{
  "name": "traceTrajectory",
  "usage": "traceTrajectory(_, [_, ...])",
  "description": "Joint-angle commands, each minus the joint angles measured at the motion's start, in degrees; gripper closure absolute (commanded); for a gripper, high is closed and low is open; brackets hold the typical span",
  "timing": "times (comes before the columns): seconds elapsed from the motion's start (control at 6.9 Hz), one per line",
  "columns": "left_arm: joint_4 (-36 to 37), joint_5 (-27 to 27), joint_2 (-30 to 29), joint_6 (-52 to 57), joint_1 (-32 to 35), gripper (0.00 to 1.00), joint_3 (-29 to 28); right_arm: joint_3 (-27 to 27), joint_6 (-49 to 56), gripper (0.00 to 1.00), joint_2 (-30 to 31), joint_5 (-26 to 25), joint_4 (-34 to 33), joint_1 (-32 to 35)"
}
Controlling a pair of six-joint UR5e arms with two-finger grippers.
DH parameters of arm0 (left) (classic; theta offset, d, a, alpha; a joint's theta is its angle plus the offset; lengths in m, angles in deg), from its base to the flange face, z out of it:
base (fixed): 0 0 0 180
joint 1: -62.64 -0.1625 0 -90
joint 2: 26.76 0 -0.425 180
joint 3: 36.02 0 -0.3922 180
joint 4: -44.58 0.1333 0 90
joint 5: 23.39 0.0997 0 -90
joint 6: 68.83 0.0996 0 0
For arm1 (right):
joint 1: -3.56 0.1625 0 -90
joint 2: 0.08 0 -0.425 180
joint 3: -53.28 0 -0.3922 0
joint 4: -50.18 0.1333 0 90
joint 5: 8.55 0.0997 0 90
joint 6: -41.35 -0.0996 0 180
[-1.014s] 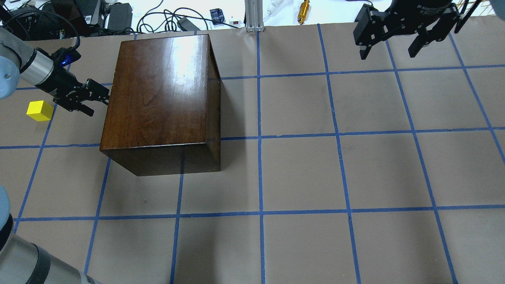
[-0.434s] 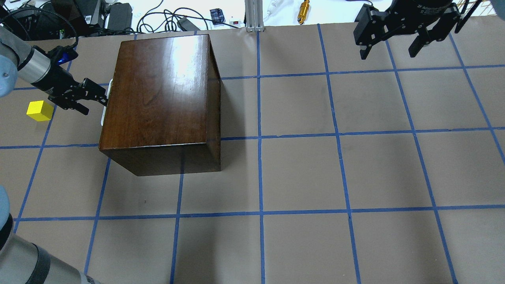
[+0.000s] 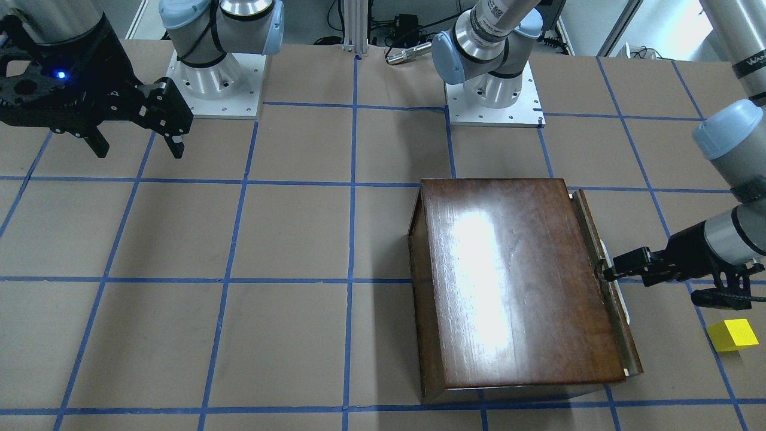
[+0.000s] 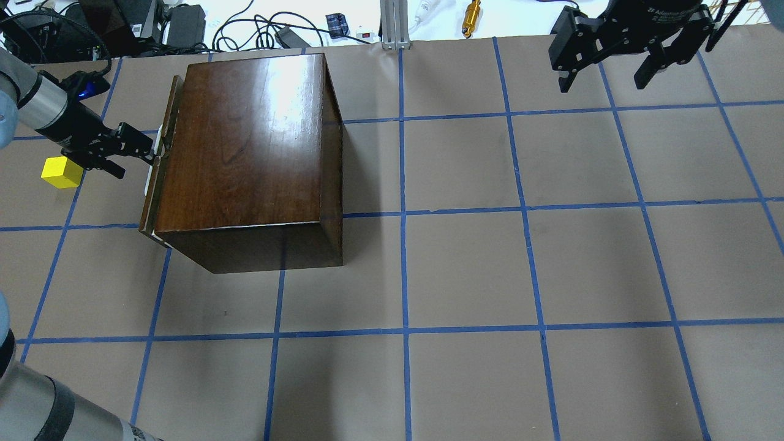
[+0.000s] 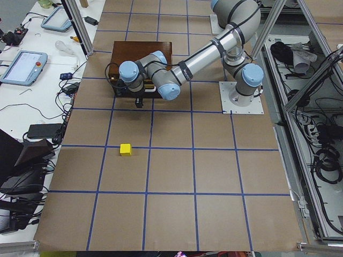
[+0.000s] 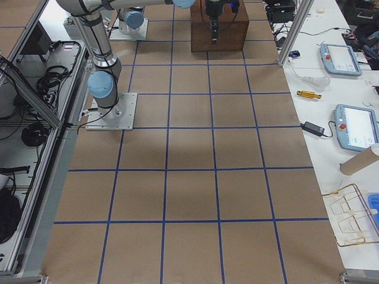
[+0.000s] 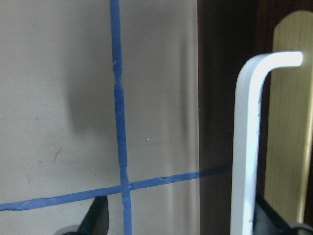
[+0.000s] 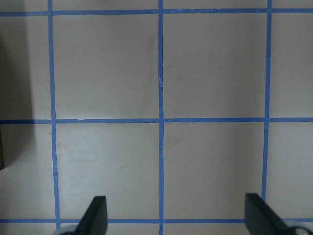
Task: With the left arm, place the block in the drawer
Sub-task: 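Pull the drawer open with the left gripper, away from the cabinet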
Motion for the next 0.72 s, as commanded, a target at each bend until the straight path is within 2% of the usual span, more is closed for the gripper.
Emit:
traceTrajectory(0.0, [0.05,0.08,0.00,0.13,-1.23,0.00,-0.28,0.00,0.00,0.00,-0.03,-0.03,0.00,-0.08])
traceTrajectory(0.58, [0.05,-0.01,0.00,1.45,-4.75,0.00,-0.28,0.00,0.00,0.00,-0.03,-0.03,0.00,0.00])
